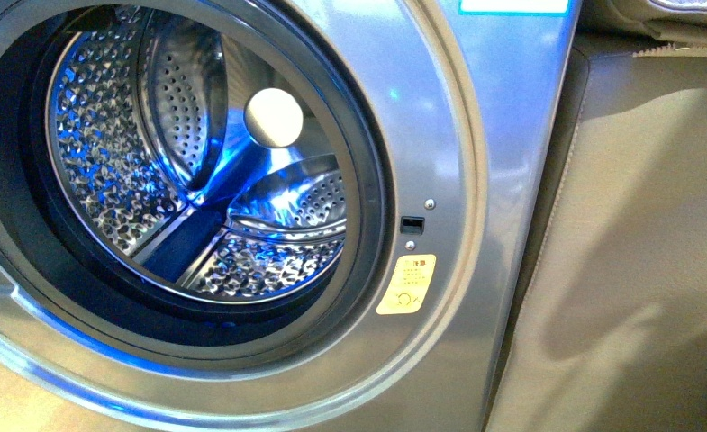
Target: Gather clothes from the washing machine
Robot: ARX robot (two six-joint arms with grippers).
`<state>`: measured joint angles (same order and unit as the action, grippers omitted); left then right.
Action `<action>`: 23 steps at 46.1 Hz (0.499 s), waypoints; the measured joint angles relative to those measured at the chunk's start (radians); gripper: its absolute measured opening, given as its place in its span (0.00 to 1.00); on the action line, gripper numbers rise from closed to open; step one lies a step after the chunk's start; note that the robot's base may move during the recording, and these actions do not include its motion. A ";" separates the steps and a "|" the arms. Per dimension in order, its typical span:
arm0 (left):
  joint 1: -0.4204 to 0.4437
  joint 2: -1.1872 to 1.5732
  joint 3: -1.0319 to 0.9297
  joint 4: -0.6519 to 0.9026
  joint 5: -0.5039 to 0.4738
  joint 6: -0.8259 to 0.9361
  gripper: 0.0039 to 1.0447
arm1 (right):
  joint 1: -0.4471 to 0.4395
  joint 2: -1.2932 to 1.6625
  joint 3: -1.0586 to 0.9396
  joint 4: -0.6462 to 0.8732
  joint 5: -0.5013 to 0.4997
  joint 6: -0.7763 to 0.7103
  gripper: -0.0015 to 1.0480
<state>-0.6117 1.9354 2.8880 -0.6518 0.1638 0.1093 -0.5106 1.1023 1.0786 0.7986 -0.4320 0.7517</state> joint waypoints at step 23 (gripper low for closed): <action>0.000 0.000 0.000 0.003 0.000 0.000 0.68 | -0.313 -0.056 -0.407 -0.117 -0.318 -0.149 0.07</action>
<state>-0.6117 1.9354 2.8883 -0.6491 0.1638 0.1093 -0.8238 1.0462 0.6720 0.6811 -0.7502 0.6025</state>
